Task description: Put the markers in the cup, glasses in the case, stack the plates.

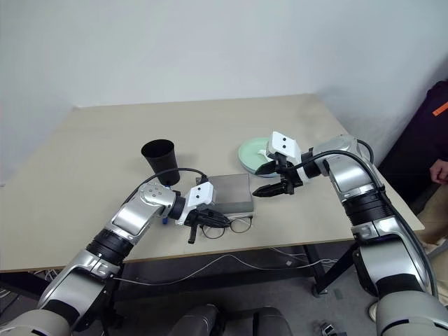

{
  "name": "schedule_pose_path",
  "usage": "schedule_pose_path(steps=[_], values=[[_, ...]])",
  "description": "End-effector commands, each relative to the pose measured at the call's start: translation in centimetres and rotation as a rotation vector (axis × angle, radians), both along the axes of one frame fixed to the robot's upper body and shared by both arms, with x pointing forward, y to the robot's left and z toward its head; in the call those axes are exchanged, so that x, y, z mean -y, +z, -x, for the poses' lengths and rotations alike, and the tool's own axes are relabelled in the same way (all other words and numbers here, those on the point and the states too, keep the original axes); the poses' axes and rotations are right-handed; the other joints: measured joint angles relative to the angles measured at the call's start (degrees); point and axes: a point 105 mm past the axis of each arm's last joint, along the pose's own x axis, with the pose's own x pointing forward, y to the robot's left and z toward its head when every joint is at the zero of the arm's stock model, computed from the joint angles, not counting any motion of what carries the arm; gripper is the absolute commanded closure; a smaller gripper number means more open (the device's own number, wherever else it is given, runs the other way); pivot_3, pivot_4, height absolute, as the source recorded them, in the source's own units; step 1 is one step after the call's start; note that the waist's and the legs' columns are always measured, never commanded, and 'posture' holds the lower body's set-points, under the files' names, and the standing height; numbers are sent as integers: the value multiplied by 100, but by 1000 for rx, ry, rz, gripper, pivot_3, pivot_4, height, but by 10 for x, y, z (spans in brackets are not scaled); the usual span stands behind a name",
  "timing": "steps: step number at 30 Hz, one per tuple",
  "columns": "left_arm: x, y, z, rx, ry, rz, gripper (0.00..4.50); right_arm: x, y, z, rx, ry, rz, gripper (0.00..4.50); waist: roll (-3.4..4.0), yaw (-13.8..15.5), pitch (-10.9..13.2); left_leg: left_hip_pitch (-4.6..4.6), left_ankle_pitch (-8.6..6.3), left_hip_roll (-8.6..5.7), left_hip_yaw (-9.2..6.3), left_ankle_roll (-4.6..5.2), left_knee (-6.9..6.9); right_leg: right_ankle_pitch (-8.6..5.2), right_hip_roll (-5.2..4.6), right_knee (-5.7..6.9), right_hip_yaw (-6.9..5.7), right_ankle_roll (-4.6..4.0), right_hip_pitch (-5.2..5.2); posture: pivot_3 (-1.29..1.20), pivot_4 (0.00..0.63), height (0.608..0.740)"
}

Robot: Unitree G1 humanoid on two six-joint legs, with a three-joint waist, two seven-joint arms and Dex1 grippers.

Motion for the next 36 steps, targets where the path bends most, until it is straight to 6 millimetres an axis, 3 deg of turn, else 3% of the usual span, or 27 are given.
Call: schedule_pose_path(steps=[1, 8, 11, 15, 19, 22, 32, 36], values=[[-3, 16, -13, 55, 29, 6, 4488, -4, 16, -2, 56, 18, -16, 958, 0, 0, 0, 0, 0, 0, 0, 0, 0, 1, 0, 0, 0, 0, 0, 0, 0, 740], [-11, 44, -19, 35, 33, 54, 4488, -5, 17, -4, 60, 19, -15, 958, 0, -4, 0, -4, 0, 0, 1, 0, -1, 1, 2, 0, 2, 2, -2, 0, 0, 740], [-16, 65, -21, -1, 9, 83, 4488, -4, 17, -4, 59, 22, -13, 958, -2, -4, 1, -6, 0, 0, 1, 1, -1, 0, 2, 0, 2, 3, -2, 0, 0, 740], [-21, 80, -40, 39, 50, 84, 4488, -5, 17, -5, 61, 22, -14, 958, -2, -2, 1, -6, 1, 0, 2, 2, 0, 1, 3, -1, 1, 3, -2, 0, 0, 740], [-24, 79, -67, 103, 133, 63, 4488, -6, 18, -6, 62, 24, -16, 958, -2, 0, 1, -2, 3, -2, 1, 4, 3, 1, 2, -1, 1, 3, -2, 0, 0, 740], [-18, 74, -76, 128, 142, 70, 4488, -7, 18, -6, 63, 26, -17, 958, -4, 1, 1, -7, 5, -4, 2, 7, 3, 2, 1, -1, 2, 6, -1, 0, 0, 740], [-12, 34, -70, 89, 94, 12, 4488, -8, 18, -5, 70, 22, -25, 958, -6, -4, 2, -12, 5, -4, 5, 8, 3, 3, 0, 0, 2, 9, -1, 0, 0, 740], [-15, 27, -66, 65, 76, -6, 4488, -8, 19, -5, 73, 19, -27, 958, -6, -13, 1, -11, 5, -5, 7, 8, 4, 4, 1, 0, 2, 10, -1, 0, 0, 740]])
